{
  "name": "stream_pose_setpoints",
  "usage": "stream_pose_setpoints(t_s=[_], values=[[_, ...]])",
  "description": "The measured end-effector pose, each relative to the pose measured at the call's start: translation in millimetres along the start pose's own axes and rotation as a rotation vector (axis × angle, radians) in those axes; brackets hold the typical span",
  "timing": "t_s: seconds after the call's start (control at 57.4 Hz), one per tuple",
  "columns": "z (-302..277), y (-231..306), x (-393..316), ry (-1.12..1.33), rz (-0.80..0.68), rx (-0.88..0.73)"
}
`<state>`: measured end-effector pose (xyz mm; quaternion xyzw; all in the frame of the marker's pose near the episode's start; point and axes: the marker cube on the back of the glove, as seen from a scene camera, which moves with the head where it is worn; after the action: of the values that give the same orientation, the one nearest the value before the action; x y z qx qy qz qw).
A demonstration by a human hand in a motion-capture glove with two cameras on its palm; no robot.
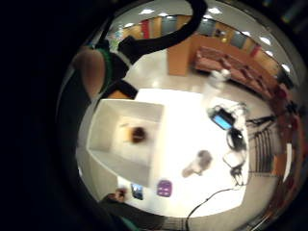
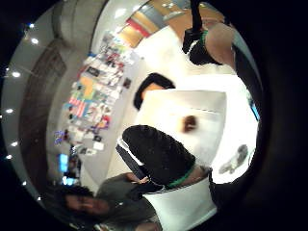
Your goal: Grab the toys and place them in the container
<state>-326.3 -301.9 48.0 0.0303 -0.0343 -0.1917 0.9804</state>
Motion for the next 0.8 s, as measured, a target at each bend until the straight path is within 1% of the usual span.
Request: stream_pose_setpoints(t_s=[0.07, 0.139, 0.261, 0.366, 0.436, 0.471, 0.523, 0.627, 0.749, 0.802], values=[[23, 22, 60, 0.094, 0.118, -0.027], [48, 47, 107, 0.069, 0.215, -0.078], [122, 104, 187, 0.098, 0.367, -0.194], [184, 146, 228, 0.138, 0.442, -0.297], [227, 170, 245, 0.098, 0.437, -0.334], [240, 176, 246, 0.046, 0.426, -0.302], [250, 180, 244, -0.006, 0.407, -0.195], [254, 188, 240, 0.055, 0.377, -0.053], [248, 191, 238, 0.105, 0.399, 0.121], [244, 190, 237, 0.117, 0.408, 0.172]])
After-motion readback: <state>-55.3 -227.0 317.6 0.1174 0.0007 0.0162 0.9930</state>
